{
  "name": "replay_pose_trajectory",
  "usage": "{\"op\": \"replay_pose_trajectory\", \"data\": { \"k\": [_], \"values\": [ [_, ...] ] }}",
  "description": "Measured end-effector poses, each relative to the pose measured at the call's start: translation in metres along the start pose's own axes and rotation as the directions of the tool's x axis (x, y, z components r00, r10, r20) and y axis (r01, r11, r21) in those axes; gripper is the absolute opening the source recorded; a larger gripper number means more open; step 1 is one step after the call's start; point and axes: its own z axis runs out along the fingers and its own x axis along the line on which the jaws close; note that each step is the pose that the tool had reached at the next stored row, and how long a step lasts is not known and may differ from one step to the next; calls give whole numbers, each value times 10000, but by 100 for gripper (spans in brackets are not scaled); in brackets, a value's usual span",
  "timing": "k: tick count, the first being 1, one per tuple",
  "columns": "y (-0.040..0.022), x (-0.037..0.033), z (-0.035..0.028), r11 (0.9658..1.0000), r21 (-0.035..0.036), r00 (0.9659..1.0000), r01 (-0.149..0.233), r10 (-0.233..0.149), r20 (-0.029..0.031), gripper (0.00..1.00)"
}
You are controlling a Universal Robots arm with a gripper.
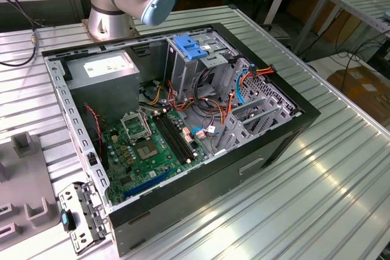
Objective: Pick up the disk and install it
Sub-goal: 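Pick up the disk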
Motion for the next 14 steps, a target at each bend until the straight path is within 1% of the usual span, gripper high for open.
{"op": "replay_pose_trajectory", "data": {
  "k": [8,9,10,13,14],
  "values": [
    [-1,3,0,10000,0,10000,1,-1,0,50],
    [-1,3,0,10000,0,10000,1,-1,-1,49],
    [-1,4,0,10000,1,10000,1,-1,0,41],
    [-1,4,0,10000,-1,10000,0,0,-1,41],
    [-1,5,0,10000,1,10000,0,0,1,40]
  ]
}}
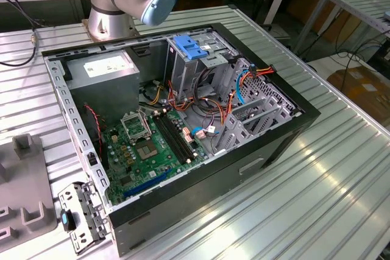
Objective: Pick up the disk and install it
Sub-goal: 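Pick up the disk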
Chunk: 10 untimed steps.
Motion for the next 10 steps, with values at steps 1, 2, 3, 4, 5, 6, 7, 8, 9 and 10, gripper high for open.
{"op": "replay_pose_trajectory", "data": {
  "k": [1,2,3,4,5,6,7,8,9,10],
  "values": [
    [0,0,0,10000,0,10000,0,0,-1,38],
    [0,1,-1,10000,-1,10000,0,0,-1,38],
    [0,1,0,10000,-1,10000,1,-1,-1,38],
    [0,1,-1,10000,-1,10000,0,0,-1,38],
    [0,1,0,10000,-1,10000,0,0,-1,37],
    [0,1,0,10000,0,10000,0,0,-1,37],
    [0,1,-1,10000,-1,10000,0,0,-1,37],
    [0,2,0,10000,-1,10000,8,-8,-1,37],
    [0,2,0,10000,0,10000,60,-60,0,37],
    [1,3,0,9997,-1,9997,249,-249,6,37]
  ]
}}
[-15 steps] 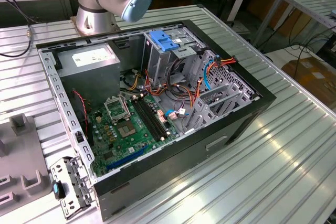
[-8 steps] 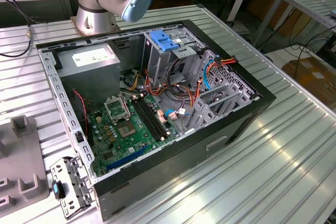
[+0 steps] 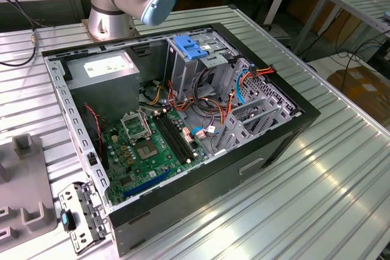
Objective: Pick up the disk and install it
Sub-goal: 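Pick up the disk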
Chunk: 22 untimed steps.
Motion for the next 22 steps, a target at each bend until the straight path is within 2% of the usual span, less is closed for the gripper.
{"op": "replay_pose_trajectory", "data": {
  "k": [2,3,22],
  "values": [
    [0,0,0,9987,-1,9987,502,-502,15,37],
    [1,2,0,9981,-1,9981,616,-616,18,37],
    [0,2,0,9989,-1,9989,472,-472,14,37]
  ]
}}
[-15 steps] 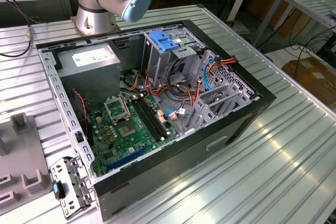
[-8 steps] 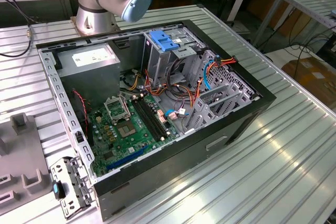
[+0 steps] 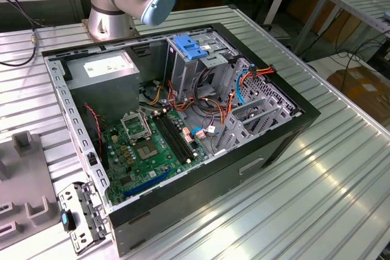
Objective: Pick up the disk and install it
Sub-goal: 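Pick up the disk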
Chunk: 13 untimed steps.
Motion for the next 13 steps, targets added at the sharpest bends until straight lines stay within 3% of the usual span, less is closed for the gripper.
{"op": "replay_pose_trajectory", "data": {
  "k": [13],
  "values": [
    [-2,0,-62,10000,3,10000,0,0,-6,37]
  ]
}}
